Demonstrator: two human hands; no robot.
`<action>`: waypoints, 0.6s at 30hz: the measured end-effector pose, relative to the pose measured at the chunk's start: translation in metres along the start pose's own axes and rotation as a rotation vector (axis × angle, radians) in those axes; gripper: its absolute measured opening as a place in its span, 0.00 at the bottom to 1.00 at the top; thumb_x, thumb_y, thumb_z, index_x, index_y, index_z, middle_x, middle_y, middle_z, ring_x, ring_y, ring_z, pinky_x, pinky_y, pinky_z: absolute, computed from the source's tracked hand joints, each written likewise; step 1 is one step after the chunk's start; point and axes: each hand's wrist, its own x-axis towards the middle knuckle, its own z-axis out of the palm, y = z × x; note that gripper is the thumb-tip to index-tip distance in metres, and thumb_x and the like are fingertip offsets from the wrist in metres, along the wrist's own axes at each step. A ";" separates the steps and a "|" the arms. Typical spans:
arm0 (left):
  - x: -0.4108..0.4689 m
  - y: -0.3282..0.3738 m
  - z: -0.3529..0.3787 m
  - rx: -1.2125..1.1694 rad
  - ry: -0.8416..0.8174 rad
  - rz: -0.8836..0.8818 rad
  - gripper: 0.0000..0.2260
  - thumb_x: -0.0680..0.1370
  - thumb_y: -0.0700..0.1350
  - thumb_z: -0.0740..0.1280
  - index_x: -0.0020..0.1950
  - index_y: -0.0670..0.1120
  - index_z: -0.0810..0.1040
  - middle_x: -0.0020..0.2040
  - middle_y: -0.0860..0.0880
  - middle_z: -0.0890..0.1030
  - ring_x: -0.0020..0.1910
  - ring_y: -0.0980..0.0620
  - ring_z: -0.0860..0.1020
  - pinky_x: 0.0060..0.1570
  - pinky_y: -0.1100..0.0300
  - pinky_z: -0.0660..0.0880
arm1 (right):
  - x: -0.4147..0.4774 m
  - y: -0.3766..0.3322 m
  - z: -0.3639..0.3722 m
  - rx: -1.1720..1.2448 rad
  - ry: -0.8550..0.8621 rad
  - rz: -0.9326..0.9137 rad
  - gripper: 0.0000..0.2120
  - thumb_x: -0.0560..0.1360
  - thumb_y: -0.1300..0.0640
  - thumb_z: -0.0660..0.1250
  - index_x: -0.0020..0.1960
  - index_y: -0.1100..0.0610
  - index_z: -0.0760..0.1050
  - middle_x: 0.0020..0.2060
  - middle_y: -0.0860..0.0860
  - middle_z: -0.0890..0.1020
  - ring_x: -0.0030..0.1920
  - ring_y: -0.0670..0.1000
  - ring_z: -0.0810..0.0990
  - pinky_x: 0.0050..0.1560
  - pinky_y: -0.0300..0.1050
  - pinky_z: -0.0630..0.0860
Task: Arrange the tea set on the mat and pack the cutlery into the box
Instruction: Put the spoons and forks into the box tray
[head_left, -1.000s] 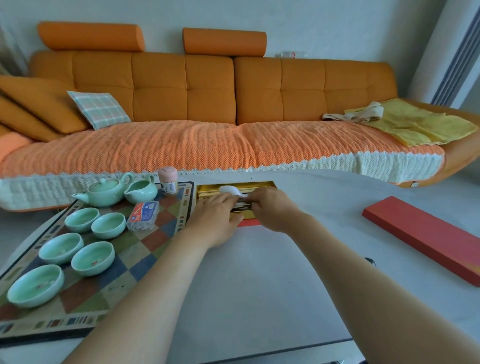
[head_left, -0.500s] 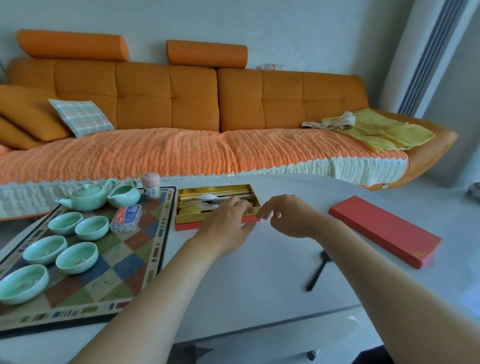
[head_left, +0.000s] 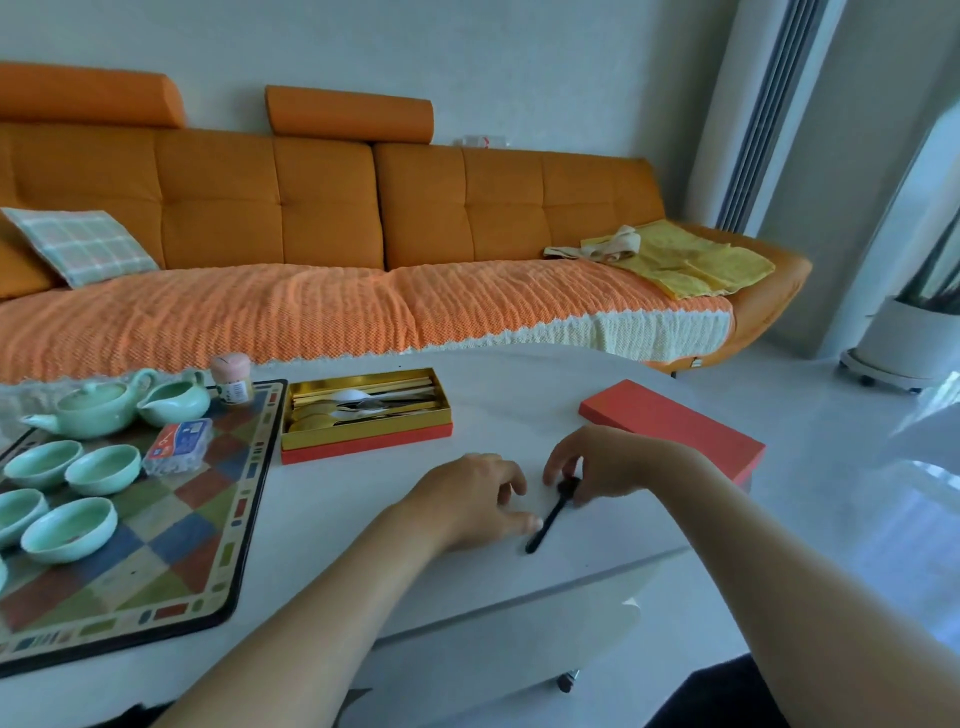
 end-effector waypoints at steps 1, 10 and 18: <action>0.000 0.001 0.000 0.009 -0.005 0.001 0.23 0.72 0.66 0.67 0.62 0.57 0.75 0.52 0.58 0.76 0.48 0.56 0.74 0.44 0.60 0.72 | 0.002 -0.002 0.001 -0.001 0.002 -0.001 0.17 0.72 0.57 0.75 0.57 0.43 0.81 0.54 0.46 0.79 0.48 0.47 0.78 0.45 0.38 0.74; 0.000 -0.016 -0.007 -0.008 -0.022 -0.041 0.14 0.78 0.51 0.65 0.62 0.55 0.79 0.53 0.53 0.76 0.50 0.52 0.76 0.52 0.58 0.76 | 0.029 -0.041 0.007 -0.009 0.008 -0.056 0.05 0.71 0.56 0.71 0.45 0.48 0.82 0.47 0.45 0.83 0.43 0.46 0.80 0.38 0.36 0.73; -0.003 -0.051 -0.013 -0.053 0.046 -0.137 0.11 0.79 0.45 0.65 0.60 0.52 0.82 0.54 0.52 0.81 0.50 0.52 0.78 0.51 0.60 0.75 | 0.055 -0.073 0.011 -0.011 0.092 -0.137 0.13 0.71 0.57 0.70 0.54 0.47 0.80 0.48 0.44 0.80 0.45 0.45 0.78 0.39 0.37 0.72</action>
